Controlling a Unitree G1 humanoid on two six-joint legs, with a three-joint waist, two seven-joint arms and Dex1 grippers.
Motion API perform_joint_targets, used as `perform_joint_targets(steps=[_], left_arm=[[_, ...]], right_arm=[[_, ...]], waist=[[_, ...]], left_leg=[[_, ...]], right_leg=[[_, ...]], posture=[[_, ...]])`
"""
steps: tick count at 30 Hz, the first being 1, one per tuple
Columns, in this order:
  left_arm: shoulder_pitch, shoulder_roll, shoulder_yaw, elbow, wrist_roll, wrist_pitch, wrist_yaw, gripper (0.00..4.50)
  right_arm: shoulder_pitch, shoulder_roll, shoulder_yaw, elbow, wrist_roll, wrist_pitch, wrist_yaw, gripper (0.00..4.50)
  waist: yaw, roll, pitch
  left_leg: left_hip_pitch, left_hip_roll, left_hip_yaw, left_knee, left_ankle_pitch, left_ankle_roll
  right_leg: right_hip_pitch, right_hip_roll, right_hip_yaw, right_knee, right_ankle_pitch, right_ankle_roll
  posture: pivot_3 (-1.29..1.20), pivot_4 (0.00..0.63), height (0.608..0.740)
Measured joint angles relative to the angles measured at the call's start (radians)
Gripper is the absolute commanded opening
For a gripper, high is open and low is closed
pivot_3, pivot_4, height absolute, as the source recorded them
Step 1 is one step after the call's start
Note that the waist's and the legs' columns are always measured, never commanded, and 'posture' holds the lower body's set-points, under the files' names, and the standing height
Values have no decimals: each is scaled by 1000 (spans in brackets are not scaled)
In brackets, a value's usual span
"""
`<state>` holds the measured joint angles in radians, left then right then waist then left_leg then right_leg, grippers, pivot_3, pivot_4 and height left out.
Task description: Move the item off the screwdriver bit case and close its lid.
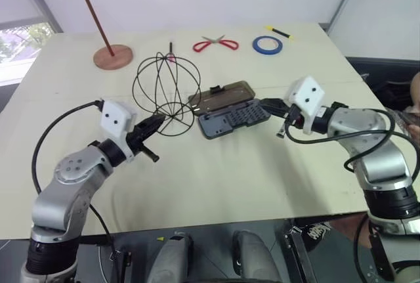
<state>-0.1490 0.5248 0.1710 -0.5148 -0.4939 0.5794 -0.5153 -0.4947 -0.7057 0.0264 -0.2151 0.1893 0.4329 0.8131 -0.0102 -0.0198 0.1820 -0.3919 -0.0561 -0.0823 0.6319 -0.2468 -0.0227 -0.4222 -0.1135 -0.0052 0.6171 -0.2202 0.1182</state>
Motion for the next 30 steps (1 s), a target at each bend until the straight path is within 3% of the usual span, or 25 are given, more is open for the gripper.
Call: perform_joint_targets(steps=[2,5,11,26,30], left_arm=[[0,-14,0,0,3,0,17,0],[0,-27,-1,0,6,1,40,1229],[0,-36,-31,0,30,-4,57,4429],[123,-102,-11,-106,26,25,180,4474],[92,-115,-11,-100,51,16,212,4474]], right_arm=[[0,0,0,-1,0,1,3,53],[0,-1,0,-5,0,1,7,0],[0,-1,3,-5,-8,1,8,0],[0,-28,3,-17,-10,6,18,0],[-1,-28,4,-16,-16,0,17,0]], waist=[[0,0,0],[0,0,0],[0,0,0],[1,0,0],[3,0,0]], left_leg=[[0,0,0,0,0,0],[0,0,0,0,0,0],[0,0,0,0,0,0],[0,0,0,0,0,0],[0,0,0,1,0,0]], right_leg=[[0,0,0,0,0,0],[0,0,0,0,0,0],[0,0,0,0,0,0],[0,0,0,0,0,0],[0,0,0,0,0,0]], posture=[[0,150,740],[0,150,740],[0,150,740],[0,150,740],[0,150,740]])
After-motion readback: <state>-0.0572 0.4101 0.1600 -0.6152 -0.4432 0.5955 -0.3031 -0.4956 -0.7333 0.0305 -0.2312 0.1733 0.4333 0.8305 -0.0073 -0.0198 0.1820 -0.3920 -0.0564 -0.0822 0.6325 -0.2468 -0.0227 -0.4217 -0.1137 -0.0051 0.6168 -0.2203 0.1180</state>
